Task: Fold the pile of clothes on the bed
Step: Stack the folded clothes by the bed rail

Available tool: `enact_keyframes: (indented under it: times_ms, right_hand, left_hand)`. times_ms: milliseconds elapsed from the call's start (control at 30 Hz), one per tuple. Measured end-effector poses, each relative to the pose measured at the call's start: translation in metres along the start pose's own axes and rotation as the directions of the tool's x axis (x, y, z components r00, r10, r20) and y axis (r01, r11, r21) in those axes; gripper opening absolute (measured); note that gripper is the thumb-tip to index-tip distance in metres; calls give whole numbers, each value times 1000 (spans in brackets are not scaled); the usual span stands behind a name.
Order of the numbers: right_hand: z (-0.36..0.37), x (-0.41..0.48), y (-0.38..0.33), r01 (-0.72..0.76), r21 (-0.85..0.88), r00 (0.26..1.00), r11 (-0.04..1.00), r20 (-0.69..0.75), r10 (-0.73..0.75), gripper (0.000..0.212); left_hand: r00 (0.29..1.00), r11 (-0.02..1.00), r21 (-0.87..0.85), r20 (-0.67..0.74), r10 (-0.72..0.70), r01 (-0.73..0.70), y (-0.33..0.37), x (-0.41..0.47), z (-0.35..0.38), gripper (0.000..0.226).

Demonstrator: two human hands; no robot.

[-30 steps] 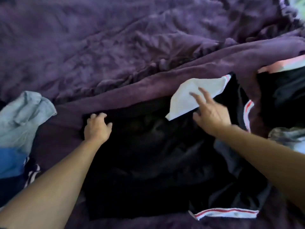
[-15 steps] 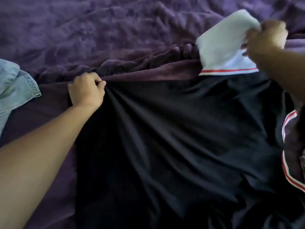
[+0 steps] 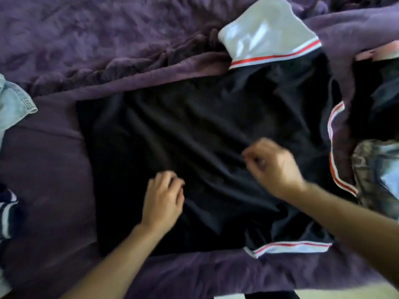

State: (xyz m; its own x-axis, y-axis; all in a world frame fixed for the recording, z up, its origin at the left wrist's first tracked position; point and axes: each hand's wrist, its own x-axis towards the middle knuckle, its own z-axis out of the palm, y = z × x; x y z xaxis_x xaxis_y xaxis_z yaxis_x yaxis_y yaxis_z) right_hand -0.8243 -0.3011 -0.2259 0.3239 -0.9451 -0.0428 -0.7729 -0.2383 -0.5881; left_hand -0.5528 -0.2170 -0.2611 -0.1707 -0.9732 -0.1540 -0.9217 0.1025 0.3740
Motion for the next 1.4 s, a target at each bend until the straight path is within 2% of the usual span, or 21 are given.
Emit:
enact_keyframes:
  times_ms: [67, 167, 267, 333, 400, 467, 500, 567, 600, 667, 733, 800, 867, 933, 967, 1000, 1067, 1133, 1233, 1333, 1400]
  right_hand:
    - [10, -64, -9, -25, 23, 993, 999, 117, 22, 8]
    - [21, -148, -12, 40, 22, 949, 999, 313, -44, 8]
    - [25, -193, -3, 114, -177, 893, 978, 450, -22, 34]
    - [23, -198, 9, 19, -332, 897, 943, 422, 131, 53]
    - [19, -188, 19, -66, -386, 898, 920, 379, 223, 41]
    - [18, -168, 29, -214, -282, 898, 935, 321, 302, 19]
    - [16, -150, 33, -336, -160, 878, 928, 303, 370, 13]
    - [6, -109, 42, -544, 101, 820, 833, 272, 503, 12]
    - [0, -90, 48, -588, 114, 802, 801, 215, 558, 15]
    - [-16, -66, 53, -636, -97, 764, 765, 61, 643, 25]
    - [-24, -66, 42, -605, -213, 794, 767, -94, 600, 29]
    - [-17, -86, 17, -412, -179, 907, 893, -171, 385, 31]
    - [4, -114, -5, -204, -258, 977, 944, 3, 212, 59]
    - [29, -134, -7, -139, -439, 937, 888, 231, 261, 87]
    - [38, -138, 1, -162, -504, 920, 849, 234, 314, 85]
    - [43, -136, 8, -213, -514, 924, 831, 171, 342, 72]
    - [43, -130, 14, -311, -385, 948, 869, -59, 313, 40]
    - [35, -129, 6, -338, -193, 932, 921, -205, 299, 33]
    - [12, -154, -21, -292, -89, 949, 952, -153, 277, 23]
    - [-6, -205, -29, -256, -157, 966, 954, -67, 248, 25]
    - [-11, -245, -17, -327, -206, 940, 922, 25, 339, 32]
  left_hand:
    - [991, 1000, -16, 132, 28, -26, 25, -43, 13, 18]
    - [949, 999, 27, 314, -29, 21, 51, -92, 25, 40]
    - [915, 991, 118, 389, -104, 63, 61, -119, 28, 56]
    - [910, 977, 200, 388, -148, 74, 58, -124, 28, 64]
    - [913, 960, 261, 361, -192, 99, 48, -121, 27, 69]
    - [924, 950, 294, 324, -202, 105, 33, -115, 29, 67]
    - [930, 946, 307, 308, -199, 100, 25, -111, 29, 63]
    - [939, 941, 325, 286, -193, 94, 14, -106, 31, 53]
    - [939, 941, 324, 283, -193, 96, 10, -106, 31, 51]
    - [939, 942, 316, 276, -203, 111, 5, -108, 29, 52]
    - [939, 938, 316, 253, -231, 145, 0, -113, 25, 51]
    - [938, 930, 326, 235, -255, 171, -6, -119, 21, 47]
    - [936, 921, 349, 231, -267, 176, -13, -125, 18, 44]
    - [935, 906, 383, 219, -280, 181, -24, -129, 17, 41]
    - [936, 898, 402, 212, -283, 180, -29, -132, 17, 39]
    - [938, 892, 417, 206, -278, 173, -34, -134, 18, 37]
    - [948, 891, 423, 182, -263, 166, -43, -138, 17, 29]
    - [951, 895, 411, 168, -261, 173, -48, -143, 14, 23]
    - [955, 907, 381, 153, -255, 181, -46, -157, 6, 24]
    - [959, 914, 369, 155, -239, 168, -43, -176, 2, 31]
    - [955, 910, 387, 185, -231, 146, -40, -191, 2, 36]
